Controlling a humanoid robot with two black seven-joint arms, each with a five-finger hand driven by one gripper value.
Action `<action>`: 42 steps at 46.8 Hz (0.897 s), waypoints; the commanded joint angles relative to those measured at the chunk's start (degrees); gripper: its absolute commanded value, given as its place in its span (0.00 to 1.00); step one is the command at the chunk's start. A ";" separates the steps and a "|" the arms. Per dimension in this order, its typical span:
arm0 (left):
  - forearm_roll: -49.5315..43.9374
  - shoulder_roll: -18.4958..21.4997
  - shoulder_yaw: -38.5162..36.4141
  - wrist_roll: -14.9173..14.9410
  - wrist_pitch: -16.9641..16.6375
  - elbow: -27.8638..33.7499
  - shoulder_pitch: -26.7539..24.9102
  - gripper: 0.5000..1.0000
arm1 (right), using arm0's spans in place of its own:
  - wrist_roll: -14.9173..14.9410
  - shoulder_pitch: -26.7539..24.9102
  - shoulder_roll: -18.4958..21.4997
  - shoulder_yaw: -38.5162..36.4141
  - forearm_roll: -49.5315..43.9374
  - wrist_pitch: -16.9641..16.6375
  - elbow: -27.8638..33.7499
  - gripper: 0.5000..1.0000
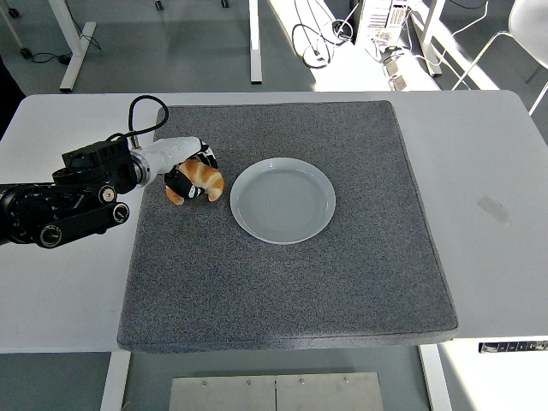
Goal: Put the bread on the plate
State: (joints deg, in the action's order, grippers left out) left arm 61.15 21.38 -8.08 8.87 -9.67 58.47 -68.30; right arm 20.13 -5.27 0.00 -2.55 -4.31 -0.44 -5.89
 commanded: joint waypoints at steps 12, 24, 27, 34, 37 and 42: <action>-0.77 0.68 0.79 -0.08 0.09 -0.20 -1.48 0.10 | 0.00 0.00 0.00 0.00 0.00 0.00 0.00 1.00; -0.95 1.12 0.97 -0.08 0.35 -0.02 -3.16 0.08 | 0.00 0.00 0.00 0.00 0.00 0.00 0.00 1.00; -0.95 1.38 0.97 -0.08 0.44 -0.02 -3.86 0.08 | 0.00 0.00 0.00 0.00 0.00 0.00 0.00 1.00; -1.03 1.99 1.23 -0.08 0.88 0.06 -5.88 0.08 | 0.00 0.00 0.00 0.00 0.00 0.00 0.00 1.00; -0.95 2.26 1.49 -0.08 1.32 0.06 -6.85 0.08 | 0.00 0.00 0.00 0.00 0.00 0.00 0.00 1.00; -0.86 3.40 1.49 -0.08 2.19 0.15 -8.34 0.08 | 0.00 0.00 0.00 0.00 0.00 0.00 0.00 1.00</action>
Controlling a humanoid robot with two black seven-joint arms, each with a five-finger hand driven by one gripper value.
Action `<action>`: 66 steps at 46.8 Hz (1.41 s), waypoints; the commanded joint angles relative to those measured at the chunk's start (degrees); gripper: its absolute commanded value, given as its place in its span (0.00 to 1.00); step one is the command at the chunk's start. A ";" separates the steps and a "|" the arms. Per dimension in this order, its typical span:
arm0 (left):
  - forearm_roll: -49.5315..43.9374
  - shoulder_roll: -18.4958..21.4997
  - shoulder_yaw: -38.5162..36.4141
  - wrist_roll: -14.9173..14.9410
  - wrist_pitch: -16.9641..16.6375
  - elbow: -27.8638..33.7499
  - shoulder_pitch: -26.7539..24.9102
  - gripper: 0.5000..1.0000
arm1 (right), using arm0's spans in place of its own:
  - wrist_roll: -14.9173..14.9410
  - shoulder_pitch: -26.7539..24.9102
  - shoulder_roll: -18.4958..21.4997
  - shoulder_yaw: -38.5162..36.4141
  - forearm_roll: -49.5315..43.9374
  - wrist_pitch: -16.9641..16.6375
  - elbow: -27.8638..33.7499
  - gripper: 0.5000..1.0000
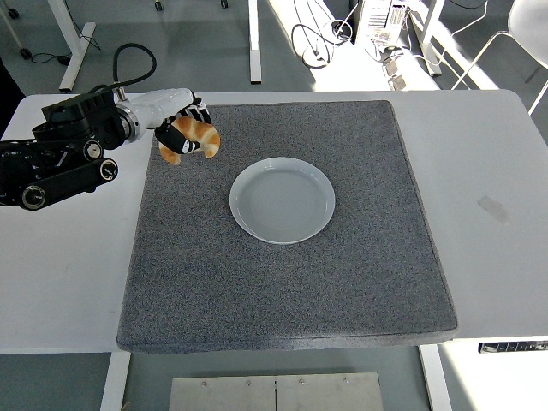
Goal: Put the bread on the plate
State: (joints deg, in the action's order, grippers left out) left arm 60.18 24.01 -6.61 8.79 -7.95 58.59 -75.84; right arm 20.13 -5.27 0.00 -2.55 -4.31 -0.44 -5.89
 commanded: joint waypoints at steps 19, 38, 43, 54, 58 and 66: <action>0.72 -1.15 1.33 0.09 2.68 0.04 -4.85 0.08 | 0.00 0.00 0.00 0.00 0.00 0.00 0.00 1.00; 0.90 -9.77 2.83 0.18 2.59 0.56 -4.85 0.09 | 0.00 0.00 0.00 0.00 0.00 0.00 0.00 1.00; 1.34 -11.61 2.74 0.09 2.59 0.65 -4.59 0.09 | 0.00 0.00 0.00 0.00 0.00 0.00 0.00 1.00; 3.27 -13.81 2.74 -0.44 2.24 0.65 -2.48 0.09 | 0.00 0.00 0.00 0.00 0.00 0.00 0.00 1.00; 3.27 -13.99 2.65 -0.70 2.15 0.65 -1.42 0.09 | 0.00 0.00 0.00 0.00 0.00 0.00 0.00 1.00; 3.36 -14.43 2.39 -0.70 1.54 0.48 0.07 0.09 | 0.00 0.00 0.00 0.00 0.00 0.00 0.00 1.00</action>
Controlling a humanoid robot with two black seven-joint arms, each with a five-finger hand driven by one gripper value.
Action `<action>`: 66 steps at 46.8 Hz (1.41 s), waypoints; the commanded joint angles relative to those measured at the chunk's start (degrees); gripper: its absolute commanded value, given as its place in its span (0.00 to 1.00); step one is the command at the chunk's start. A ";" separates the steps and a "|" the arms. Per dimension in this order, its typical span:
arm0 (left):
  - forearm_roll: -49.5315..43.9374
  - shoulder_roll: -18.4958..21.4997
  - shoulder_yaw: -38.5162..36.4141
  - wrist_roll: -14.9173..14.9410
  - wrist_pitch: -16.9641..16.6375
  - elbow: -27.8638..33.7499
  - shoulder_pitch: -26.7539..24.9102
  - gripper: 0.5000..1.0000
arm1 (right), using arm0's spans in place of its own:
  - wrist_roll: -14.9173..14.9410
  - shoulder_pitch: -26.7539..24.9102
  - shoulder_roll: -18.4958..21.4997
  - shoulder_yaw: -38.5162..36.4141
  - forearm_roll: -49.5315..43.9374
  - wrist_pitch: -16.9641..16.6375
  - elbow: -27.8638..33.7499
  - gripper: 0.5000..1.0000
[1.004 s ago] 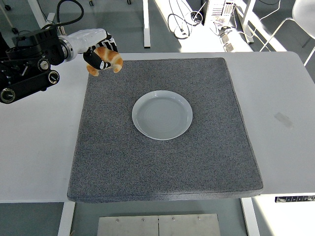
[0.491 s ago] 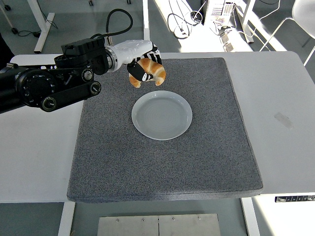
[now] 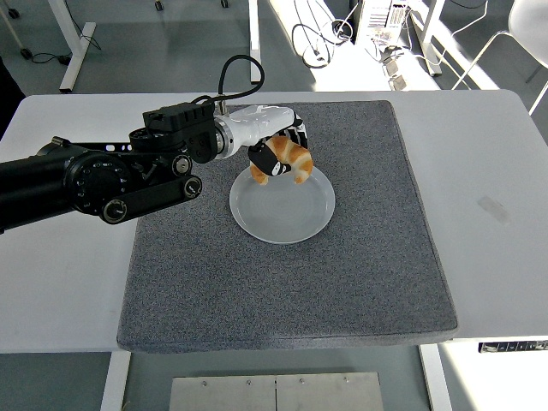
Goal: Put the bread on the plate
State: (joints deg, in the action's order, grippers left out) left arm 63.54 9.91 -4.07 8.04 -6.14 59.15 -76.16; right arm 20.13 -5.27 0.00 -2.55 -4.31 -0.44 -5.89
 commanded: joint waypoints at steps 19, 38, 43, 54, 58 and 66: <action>2.03 -3.40 -1.82 -0.22 -2.21 -4.13 4.61 0.09 | 0.00 0.00 0.00 0.00 0.00 0.00 0.00 1.00; 2.03 -3.49 -1.91 -0.66 -2.21 -4.31 4.79 0.20 | 0.00 0.00 0.00 0.00 0.00 0.00 0.00 1.00; 2.03 -3.58 -1.91 -0.66 -2.03 -4.31 4.88 0.38 | 0.00 0.00 0.00 0.00 0.00 0.00 0.00 1.00; 2.03 -3.58 -1.91 -0.57 -1.94 -4.22 5.23 0.46 | 0.00 0.00 0.00 0.00 0.00 0.00 0.00 1.00; 2.03 -3.58 -1.91 -0.57 -1.94 -4.22 5.23 0.47 | 0.00 0.00 0.00 0.00 0.00 0.00 0.00 1.00; 1.94 -3.49 -1.82 -0.40 -1.85 -3.69 4.61 0.53 | 0.00 0.00 0.00 0.00 0.00 0.00 0.00 1.00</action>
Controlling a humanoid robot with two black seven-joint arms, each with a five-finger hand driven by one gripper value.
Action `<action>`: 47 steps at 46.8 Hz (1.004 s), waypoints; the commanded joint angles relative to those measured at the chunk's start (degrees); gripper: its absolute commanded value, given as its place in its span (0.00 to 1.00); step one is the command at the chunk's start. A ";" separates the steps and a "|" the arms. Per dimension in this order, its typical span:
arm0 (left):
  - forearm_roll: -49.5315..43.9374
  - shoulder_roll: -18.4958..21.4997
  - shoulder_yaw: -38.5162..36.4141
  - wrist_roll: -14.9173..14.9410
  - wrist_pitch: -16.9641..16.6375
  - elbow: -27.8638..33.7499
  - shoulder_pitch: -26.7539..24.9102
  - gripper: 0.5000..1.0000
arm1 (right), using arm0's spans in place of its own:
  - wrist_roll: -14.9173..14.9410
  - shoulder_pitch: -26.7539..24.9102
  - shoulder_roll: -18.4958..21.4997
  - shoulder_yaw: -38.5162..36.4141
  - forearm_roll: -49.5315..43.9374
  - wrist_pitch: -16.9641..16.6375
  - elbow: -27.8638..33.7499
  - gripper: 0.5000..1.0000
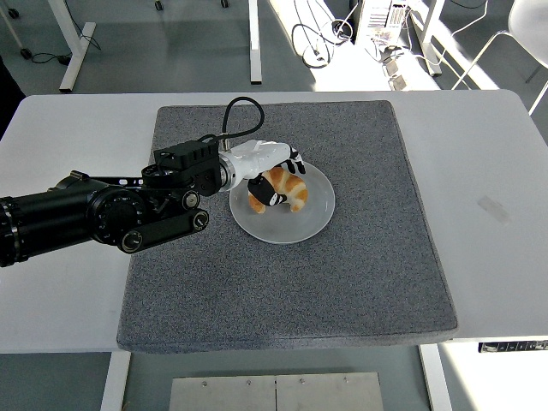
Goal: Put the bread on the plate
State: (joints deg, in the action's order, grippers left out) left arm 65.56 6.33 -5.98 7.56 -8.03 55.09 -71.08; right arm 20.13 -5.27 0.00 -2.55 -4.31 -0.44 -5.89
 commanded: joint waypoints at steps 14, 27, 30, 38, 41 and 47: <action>-0.17 0.79 0.53 0.09 0.04 0.99 -0.90 0.67 | 0.00 0.00 0.00 0.00 0.00 0.00 0.00 1.00; -4.64 3.95 7.46 0.00 0.12 0.99 -2.74 0.62 | 0.00 0.00 0.00 0.00 0.00 0.00 0.00 1.00; -7.98 5.26 10.37 -0.17 0.12 0.99 -3.27 0.62 | 0.00 0.00 0.00 0.00 0.00 0.00 0.00 1.00; -16.76 8.60 15.38 -0.52 -1.72 0.90 -2.75 0.62 | 0.00 0.00 0.00 0.00 0.00 0.00 0.00 1.00; -20.46 9.31 16.44 -2.89 -4.52 0.81 -1.61 0.62 | 0.00 0.00 0.00 0.00 0.00 0.00 0.00 1.00; -26.52 9.14 18.02 -10.71 -15.50 0.29 3.31 0.62 | 0.00 0.00 0.00 0.00 0.00 0.00 0.00 1.00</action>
State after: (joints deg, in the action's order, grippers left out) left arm 41.66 15.75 11.18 0.08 -18.73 55.59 -69.52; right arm 20.14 -5.28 0.00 -2.55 -4.31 -0.44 -5.89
